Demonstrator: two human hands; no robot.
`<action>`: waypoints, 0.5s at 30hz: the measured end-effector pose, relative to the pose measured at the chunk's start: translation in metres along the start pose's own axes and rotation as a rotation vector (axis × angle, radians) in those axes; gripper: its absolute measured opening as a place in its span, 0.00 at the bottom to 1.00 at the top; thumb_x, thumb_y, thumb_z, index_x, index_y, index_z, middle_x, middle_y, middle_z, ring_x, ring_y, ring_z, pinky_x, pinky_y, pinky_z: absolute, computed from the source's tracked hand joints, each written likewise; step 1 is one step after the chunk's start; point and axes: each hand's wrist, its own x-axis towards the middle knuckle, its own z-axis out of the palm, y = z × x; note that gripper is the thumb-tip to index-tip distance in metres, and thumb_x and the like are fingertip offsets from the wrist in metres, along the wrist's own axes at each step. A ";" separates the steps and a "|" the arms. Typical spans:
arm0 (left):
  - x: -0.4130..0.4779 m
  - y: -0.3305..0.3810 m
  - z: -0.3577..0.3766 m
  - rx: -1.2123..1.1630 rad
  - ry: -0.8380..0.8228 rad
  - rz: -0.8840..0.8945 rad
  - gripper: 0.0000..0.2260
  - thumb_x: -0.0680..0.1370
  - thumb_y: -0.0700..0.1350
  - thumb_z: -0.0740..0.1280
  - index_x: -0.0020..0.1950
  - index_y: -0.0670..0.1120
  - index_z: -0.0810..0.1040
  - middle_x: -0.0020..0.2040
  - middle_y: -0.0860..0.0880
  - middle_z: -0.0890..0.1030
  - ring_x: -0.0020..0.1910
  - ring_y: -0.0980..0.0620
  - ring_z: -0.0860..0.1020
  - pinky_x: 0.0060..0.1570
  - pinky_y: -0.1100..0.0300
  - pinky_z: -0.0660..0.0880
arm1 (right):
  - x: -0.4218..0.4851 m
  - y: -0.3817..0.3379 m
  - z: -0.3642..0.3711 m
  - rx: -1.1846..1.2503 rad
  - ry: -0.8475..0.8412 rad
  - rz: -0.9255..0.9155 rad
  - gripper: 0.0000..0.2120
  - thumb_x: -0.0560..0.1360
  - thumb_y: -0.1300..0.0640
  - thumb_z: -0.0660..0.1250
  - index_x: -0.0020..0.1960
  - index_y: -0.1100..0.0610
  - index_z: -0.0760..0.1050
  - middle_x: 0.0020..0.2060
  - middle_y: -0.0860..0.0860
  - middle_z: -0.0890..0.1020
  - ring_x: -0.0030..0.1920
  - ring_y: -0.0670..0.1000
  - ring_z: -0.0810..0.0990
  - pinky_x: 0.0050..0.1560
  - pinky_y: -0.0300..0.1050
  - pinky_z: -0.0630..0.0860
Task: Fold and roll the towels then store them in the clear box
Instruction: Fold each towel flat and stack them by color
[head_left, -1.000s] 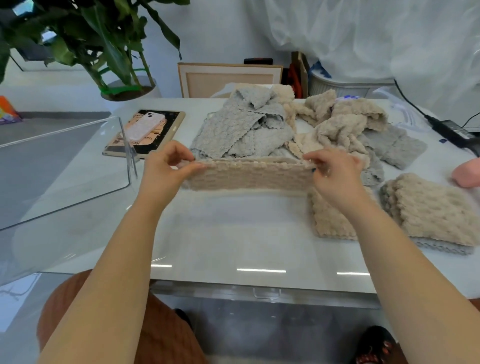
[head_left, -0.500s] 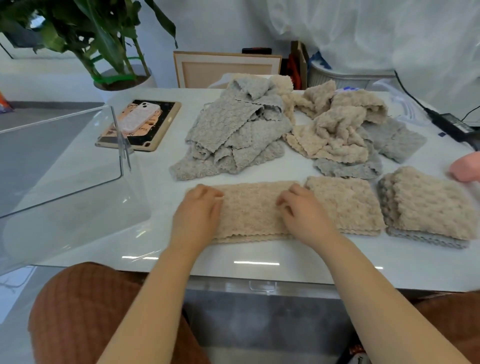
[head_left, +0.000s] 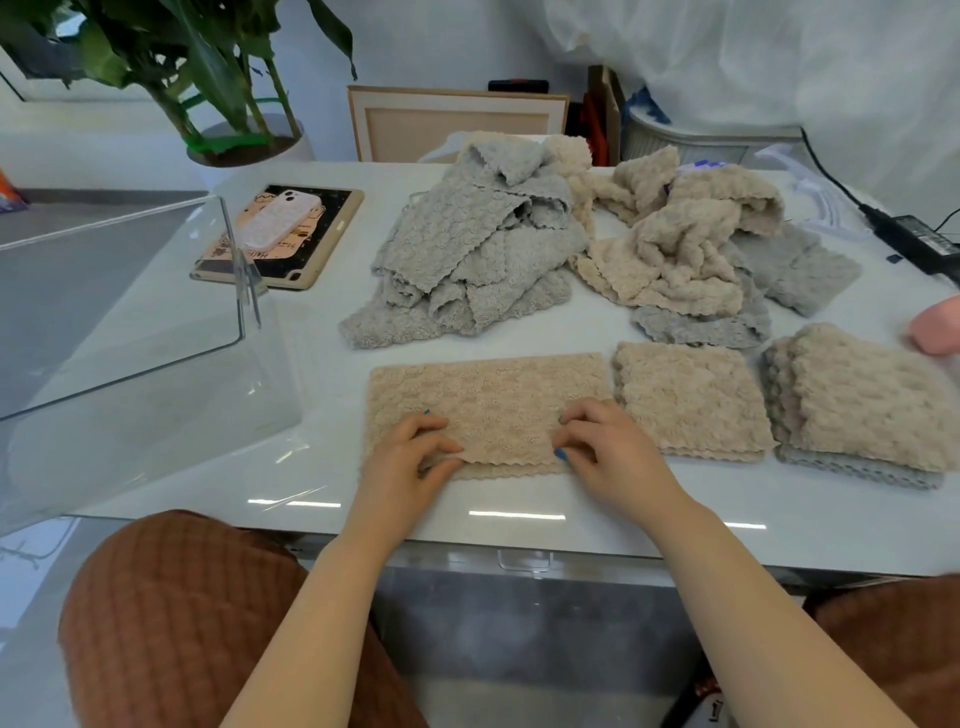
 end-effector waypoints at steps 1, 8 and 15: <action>0.000 0.001 0.000 -0.015 0.010 -0.001 0.03 0.73 0.41 0.73 0.45 0.47 0.83 0.55 0.55 0.76 0.58 0.53 0.74 0.53 0.66 0.69 | 0.000 0.000 0.000 -0.001 -0.004 0.004 0.03 0.71 0.64 0.71 0.42 0.58 0.80 0.46 0.50 0.78 0.47 0.54 0.75 0.44 0.49 0.75; -0.005 0.004 -0.005 -0.075 -0.047 -0.019 0.03 0.72 0.42 0.73 0.43 0.49 0.83 0.54 0.55 0.76 0.57 0.60 0.72 0.49 0.77 0.66 | 0.000 0.000 -0.007 -0.073 -0.083 0.002 0.03 0.74 0.65 0.64 0.45 0.60 0.75 0.47 0.51 0.72 0.46 0.48 0.64 0.46 0.43 0.68; -0.002 0.019 -0.009 0.032 0.044 -0.134 0.05 0.74 0.50 0.71 0.40 0.51 0.81 0.50 0.56 0.74 0.50 0.54 0.74 0.50 0.60 0.71 | 0.003 -0.009 -0.018 -0.098 -0.289 0.089 0.04 0.74 0.58 0.65 0.44 0.50 0.73 0.48 0.46 0.70 0.50 0.47 0.63 0.54 0.43 0.65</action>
